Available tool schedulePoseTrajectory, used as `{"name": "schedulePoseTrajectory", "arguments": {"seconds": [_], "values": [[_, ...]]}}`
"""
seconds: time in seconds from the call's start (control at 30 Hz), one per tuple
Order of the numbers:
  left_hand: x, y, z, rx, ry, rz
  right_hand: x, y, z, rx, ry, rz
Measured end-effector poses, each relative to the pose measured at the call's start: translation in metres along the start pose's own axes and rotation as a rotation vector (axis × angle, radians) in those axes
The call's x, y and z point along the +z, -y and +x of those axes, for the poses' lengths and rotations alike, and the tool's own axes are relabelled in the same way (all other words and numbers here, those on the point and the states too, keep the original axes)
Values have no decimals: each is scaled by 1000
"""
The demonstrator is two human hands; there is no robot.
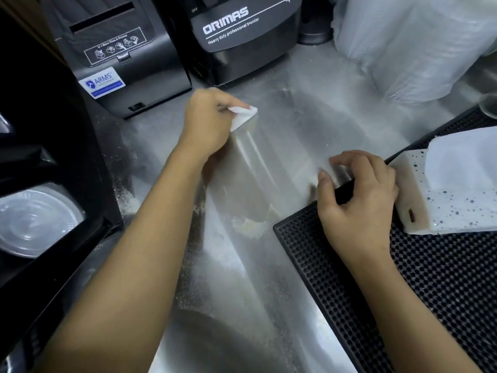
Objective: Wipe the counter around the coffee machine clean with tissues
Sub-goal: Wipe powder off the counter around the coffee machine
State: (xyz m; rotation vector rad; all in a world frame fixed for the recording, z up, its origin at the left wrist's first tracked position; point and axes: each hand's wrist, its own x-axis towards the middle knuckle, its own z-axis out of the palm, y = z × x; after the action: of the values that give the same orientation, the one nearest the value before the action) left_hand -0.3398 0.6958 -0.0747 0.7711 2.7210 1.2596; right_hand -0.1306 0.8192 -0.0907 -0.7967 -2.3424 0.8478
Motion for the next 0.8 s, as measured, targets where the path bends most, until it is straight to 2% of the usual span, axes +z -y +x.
{"name": "schedulePoseTrajectory", "arguments": {"seconds": [0.2,0.33,0.47,0.57,0.63,0.73,0.8], "values": [[36,-26,-34,264,302,-45,1,0,0,2,-7,-5],[23,-22,-81,375,345,1,0,0,0,-6,-10,1],[-14,-10,-134,316,396,53,1,0,0,-6,-15,2],[-39,-9,-140,126,500,-29,1,1,0,-9,-16,2],[-38,-15,-125,27,474,-81,1,1,0,-7,-7,-4],[-17,-27,-95,113,303,11,0,0,0,-9,-6,-20],[-2,-28,-89,154,250,38,0,0,-1,-10,-12,-4]]}}
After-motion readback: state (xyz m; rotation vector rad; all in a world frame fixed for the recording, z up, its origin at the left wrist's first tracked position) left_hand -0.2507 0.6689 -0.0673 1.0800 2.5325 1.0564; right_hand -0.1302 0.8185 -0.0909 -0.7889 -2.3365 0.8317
